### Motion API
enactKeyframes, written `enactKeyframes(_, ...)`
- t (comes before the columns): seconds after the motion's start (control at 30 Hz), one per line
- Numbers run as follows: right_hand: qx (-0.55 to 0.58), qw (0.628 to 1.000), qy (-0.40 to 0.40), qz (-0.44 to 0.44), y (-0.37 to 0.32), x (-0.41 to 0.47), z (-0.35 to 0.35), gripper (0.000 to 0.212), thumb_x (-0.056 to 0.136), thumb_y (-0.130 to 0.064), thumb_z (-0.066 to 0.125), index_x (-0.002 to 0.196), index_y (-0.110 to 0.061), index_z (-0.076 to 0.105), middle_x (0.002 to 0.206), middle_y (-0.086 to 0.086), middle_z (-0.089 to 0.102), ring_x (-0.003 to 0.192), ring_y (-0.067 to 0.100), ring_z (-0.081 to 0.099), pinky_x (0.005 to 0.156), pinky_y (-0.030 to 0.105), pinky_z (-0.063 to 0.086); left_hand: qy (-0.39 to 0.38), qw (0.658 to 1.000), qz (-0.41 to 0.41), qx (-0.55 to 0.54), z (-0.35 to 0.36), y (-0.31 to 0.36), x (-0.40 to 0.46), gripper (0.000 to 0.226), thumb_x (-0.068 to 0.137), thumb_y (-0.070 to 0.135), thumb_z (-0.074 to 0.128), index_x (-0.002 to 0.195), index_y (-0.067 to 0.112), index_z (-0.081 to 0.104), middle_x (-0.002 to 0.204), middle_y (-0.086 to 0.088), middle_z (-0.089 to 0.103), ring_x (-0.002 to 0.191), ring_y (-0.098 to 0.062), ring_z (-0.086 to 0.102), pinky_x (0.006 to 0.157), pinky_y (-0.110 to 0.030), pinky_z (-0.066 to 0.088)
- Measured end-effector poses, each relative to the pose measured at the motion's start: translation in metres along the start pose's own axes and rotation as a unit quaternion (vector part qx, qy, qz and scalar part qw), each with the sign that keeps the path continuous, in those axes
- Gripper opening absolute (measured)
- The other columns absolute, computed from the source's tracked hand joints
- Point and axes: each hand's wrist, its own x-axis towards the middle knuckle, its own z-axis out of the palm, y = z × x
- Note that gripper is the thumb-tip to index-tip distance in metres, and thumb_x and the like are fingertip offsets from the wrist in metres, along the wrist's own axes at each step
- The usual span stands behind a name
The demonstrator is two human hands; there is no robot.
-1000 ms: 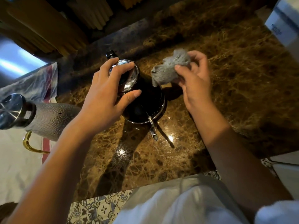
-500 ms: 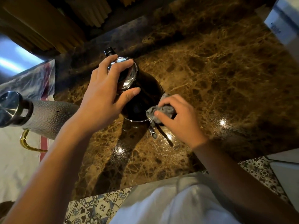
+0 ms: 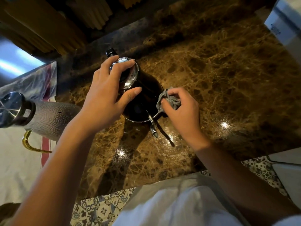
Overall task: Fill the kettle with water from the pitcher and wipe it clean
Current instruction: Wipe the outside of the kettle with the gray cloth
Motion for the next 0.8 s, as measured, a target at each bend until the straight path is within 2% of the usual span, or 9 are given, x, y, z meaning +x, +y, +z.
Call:
enactKeyframes(0.1,-0.025,0.998,-0.006,-0.052,0.004,-0.011,0.004,0.013,0.090,-0.028,0.073,0.093,-0.019,0.063,0.095,-0.009,0.067,0.086,0.014,0.066,0.070,0.045,0.056,-0.008,1.000,-0.013,0.013,0.000,0.004,0.002,0.065,0.099,0.056,0.050,0.157,0.038,0.027,0.169,-0.001,0.015,0.152,-0.032,0.021,0.119,-0.053,0.031)
enactKeyframes(0.2,-0.053,0.995,-0.056,-0.064,0.010,-0.016,0.003,0.013,0.087,-0.030,0.072,0.088,-0.024,0.060,0.091,-0.010,0.065,0.079,0.018,0.065,0.065,0.047,0.055,-0.006,1.000,-0.015,0.026,0.001,0.007,0.002,0.066,0.098,0.054,0.050,0.158,0.037,0.026,0.169,-0.002,0.014,0.152,-0.033,0.020,0.119,-0.052,0.030)
enactKeyframes(0.3,-0.018,0.997,-0.075,-0.030,0.000,-0.014,-0.006,0.011,0.086,-0.030,0.076,0.087,-0.025,0.066,0.087,-0.014,0.067,0.081,0.011,0.067,0.068,0.044,0.057,-0.003,0.999,-0.021,0.030,0.001,0.008,0.002,0.066,0.099,0.053,0.051,0.158,0.037,0.026,0.169,-0.002,0.015,0.152,-0.034,0.020,0.119,-0.052,0.029)
enactKeyframes(0.4,0.026,0.994,-0.102,0.002,-0.026,-0.008,-0.014,0.019,0.083,-0.038,0.085,0.090,-0.025,0.073,0.085,-0.015,0.072,0.080,0.004,0.069,0.067,0.034,0.059,0.002,0.999,-0.023,0.039,0.002,0.009,0.001,0.067,0.098,0.053,0.051,0.158,0.036,0.027,0.169,-0.004,0.015,0.152,-0.035,0.021,0.119,-0.053,0.029)
enactKeyframes(0.5,-0.057,0.983,-0.168,0.050,-0.040,-0.004,-0.010,0.029,0.075,-0.053,0.086,0.083,-0.030,0.070,0.075,-0.013,0.069,0.073,0.008,0.067,0.062,0.039,0.057,0.007,0.999,-0.023,0.043,0.004,0.010,0.001,0.066,0.099,0.053,0.050,0.158,0.035,0.027,0.169,-0.004,0.015,0.152,-0.035,0.021,0.119,-0.053,0.029)
enactKeyframes(0.57,-0.119,0.970,-0.192,0.094,-0.044,0.002,-0.006,0.036,0.073,-0.058,0.085,0.076,-0.029,0.064,0.071,-0.012,0.065,0.072,0.010,0.064,0.061,0.036,0.053,0.010,0.999,-0.022,0.042,0.004,0.010,0.001,0.066,0.100,0.052,0.051,0.158,0.036,0.026,0.169,-0.004,0.015,0.152,-0.035,0.021,0.119,-0.054,0.029)
enactKeyframes(0.63,-0.162,0.956,-0.219,0.109,-0.049,0.008,-0.007,0.036,0.073,-0.056,0.084,0.074,-0.028,0.062,0.074,-0.012,0.066,0.076,0.011,0.065,0.065,0.034,0.054,0.010,0.999,-0.021,0.042,0.004,0.010,0.001,0.066,0.099,0.053,0.050,0.158,0.036,0.026,0.169,-0.004,0.015,0.153,-0.035,0.021,0.119,-0.054,0.029)
enactKeyframes(0.7,-0.180,0.947,-0.247,0.102,-0.054,0.014,-0.007,0.032,0.075,-0.049,0.083,0.075,-0.023,0.065,0.077,-0.004,0.071,0.076,0.016,0.068,0.069,0.041,0.059,0.007,0.999,-0.022,0.043,0.004,0.009,0.001,0.067,0.098,0.055,0.049,0.158,0.036,0.025,0.170,-0.003,0.014,0.153,-0.034,0.020,0.120,-0.054,0.028)
enactKeyframes(0.8,-0.146,0.947,-0.269,0.102,-0.052,0.020,-0.008,0.030,0.075,-0.038,0.083,0.077,-0.011,0.070,0.075,0.004,0.074,0.071,0.019,0.071,0.067,0.045,0.062,0.008,0.999,-0.023,0.037,0.003,0.008,0.000,0.068,0.097,0.057,0.048,0.158,0.037,0.025,0.170,-0.002,0.014,0.154,-0.032,0.019,0.120,-0.053,0.028)
